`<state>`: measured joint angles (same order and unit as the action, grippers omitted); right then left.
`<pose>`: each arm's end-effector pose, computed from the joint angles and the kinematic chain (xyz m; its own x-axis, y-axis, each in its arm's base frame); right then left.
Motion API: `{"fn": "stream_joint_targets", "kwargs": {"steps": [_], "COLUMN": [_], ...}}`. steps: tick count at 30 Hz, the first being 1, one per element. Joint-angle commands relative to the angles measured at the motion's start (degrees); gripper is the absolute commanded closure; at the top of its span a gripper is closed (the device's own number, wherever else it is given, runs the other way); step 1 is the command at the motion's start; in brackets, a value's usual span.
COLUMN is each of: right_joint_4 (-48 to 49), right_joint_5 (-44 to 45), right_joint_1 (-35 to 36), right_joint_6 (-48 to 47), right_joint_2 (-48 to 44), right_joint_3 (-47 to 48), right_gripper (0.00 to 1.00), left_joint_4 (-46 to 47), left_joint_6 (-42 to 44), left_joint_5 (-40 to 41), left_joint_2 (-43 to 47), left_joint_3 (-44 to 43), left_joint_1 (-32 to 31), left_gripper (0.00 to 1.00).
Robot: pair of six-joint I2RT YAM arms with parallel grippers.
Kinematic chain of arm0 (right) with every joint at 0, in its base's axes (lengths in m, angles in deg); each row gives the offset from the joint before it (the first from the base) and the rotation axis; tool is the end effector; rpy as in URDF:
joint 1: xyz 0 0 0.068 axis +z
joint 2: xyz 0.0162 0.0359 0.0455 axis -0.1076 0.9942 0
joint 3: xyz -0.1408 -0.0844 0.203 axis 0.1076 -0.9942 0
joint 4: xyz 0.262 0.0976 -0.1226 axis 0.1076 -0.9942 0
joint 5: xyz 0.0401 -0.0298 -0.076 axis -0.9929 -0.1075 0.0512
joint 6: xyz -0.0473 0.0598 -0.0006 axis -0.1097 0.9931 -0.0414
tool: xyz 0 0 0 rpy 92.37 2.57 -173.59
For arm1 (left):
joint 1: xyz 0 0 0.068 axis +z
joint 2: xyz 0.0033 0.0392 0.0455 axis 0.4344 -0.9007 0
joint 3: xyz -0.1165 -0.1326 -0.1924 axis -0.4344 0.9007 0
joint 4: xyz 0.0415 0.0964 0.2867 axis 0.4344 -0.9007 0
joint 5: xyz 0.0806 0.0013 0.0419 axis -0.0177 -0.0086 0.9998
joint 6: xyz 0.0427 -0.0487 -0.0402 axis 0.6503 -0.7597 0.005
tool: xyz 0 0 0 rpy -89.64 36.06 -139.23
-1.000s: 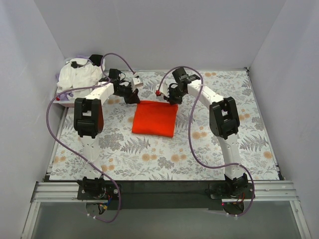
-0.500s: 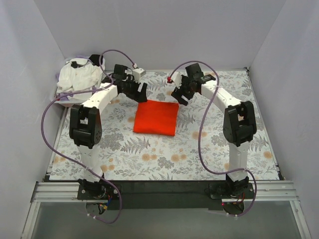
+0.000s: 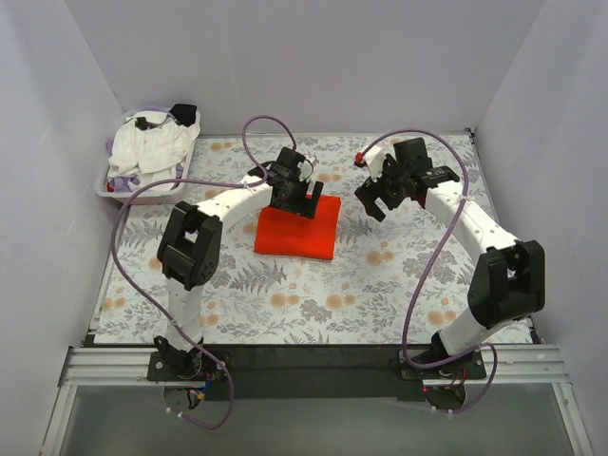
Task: Fold and stack the t-shirts
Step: Neatly place the folded tshirt to the corner
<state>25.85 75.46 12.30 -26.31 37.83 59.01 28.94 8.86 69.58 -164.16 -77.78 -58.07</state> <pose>0.3932 0.1458 0.2503 -0.3421 -0.6578 -0.6710 -0.7406 0.6283 -0.2382 0.4121 -0.2682 0.1669 -0.9038 -0.2777 -0.3255 -0.1070 0.8833 -0.4565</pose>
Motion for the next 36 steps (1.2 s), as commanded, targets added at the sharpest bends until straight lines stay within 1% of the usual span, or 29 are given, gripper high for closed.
{"fn": "stream_joint_targets", "kwargs": {"steps": [1,4,7,9,10,11,13,15,17,18,20,23,24,25,26,27,28,29,30,31,32,34,36], "right_joint_4": [0.7,0.79,0.79,0.79,0.79,0.79,0.97,1.05,1.23,1.32,1.41,1.49,1.49,1.49,1.58,1.58,1.58,1.58,1.5,1.58,1.58,1.58,1.58], "right_joint_5": [0.21,0.39,1.09,1.26,1.26,1.26,1.26,1.26,0.91,0.83,0.74,0.56,0.65,0.65,0.65,0.56,0.56,0.56,0.47,0.47,0.39,0.47,0.56], "right_joint_1": [-0.02,-0.11,-0.11,-0.2,-0.2,-0.2,-0.2,-0.2,-0.29,-0.2,-0.29,-0.29,-0.29,-0.29,-0.29,-0.29,-0.29,-0.29,-0.29,-0.29,-0.29,-0.29,-0.29], "right_joint_6": [1.31,1.31,0.7,-0.09,-0.44,-0.88,-1.93,-2.46,-2.64,-2.9,-3.08,-3.34,-3.43,-3.52,-3.61,-3.61,-3.78,-3.78,-3.87,-4.04,-4.31,-4.49,-4.84], "right_joint_2": [-4.35,-6.29,-7.78,-8.4,-8.66,-8.75,-9.02,-9.02,-9.02,-8.93,-8.84,-8.76,-8.75,-8.84,-8.84,-8.93,-9.02,-9.02,-9.11,-9.11,-9.19,-9.02,-9.19], "right_joint_3": [-2.65,-3.8,-5.03,-5.56,-5.73,-5.91,-6.26,-6.53,-6.7,-6.7,-6.7,-6.7,-6.7,-6.79,-6.79,-6.79,-6.88,-7.05,-6.97,-7.14,-7.23,-7.14,-7.14], "right_gripper": [0.02,0.02,0.02,0.02,0.02,0.01,0.01,0.01,0.02,0.01,0.02,0.02,0.02,0.02,0.02,0.02,0.02,0.01,0.02,0.02,0.02,0.02,0.02], "left_joint_4": [-1.78,-4.94,-6.71,-9.51,-10.13,-10.57,-11.37,-12.86,-14.35,-14.62,-14.88,-15.85,-15.33,-14.45,-14.1,-13.92,-13.48,-12.17,-11.55,-10.67,-9.45,-8.73,-7.94], "left_joint_6": [-2.08,0.2,1.7,2.14,3.44,4.76,8.36,10.48,14.95,16.8,20.92,26.21,30.14,31.74,33.5,38.39,40.53,42.9,47.62,49.84,51.69,56.34,58.29], "left_joint_5": [10.34,8.6,3.61,2.36,2.01,2.26,4.1,4.11,4.29,3.94,4.11,2.97,3.06,4.45,4.46,4.38,4.46,4.81,4.9,4.9,6.56,7.01,6.75], "left_joint_2": [-4.82,-7.64,-6.25,-5.02,-4.23,-1.61,1.21,5.43,7.72,10.6,13.69,18.62,19.85,22.04,22.67,23.28,24.33,24.78,24.96,24.7,24.26,23.03,20.75], "left_joint_3": [-1.76,-0.72,4.2,6.05,8.67,10.08,14.55,17.12,20.88,22.21,27.03,31.53,34.94,36.45,37.68,39.18,39.97,40.68,41.64,41.91,42.09,41.57,40.25], "left_joint_1": [0.76,1.81,4.27,6.29,8.48,9.54,12.08,14.55,17.72,18.86,22.37,27.03,28.26,30.97,32.22,36.06,37.49,38.81,41.34,42.76,43.99,47.5,49.53], "left_gripper": [0.15,0.14,0.14,0.14,0.14,0.14,0.14,0.14,0.13,0.13,0.12,0.12,0.12,0.12,0.12,0.12,0.12,0.11,0.11,0.11,0.11,0.11,0.11]}}
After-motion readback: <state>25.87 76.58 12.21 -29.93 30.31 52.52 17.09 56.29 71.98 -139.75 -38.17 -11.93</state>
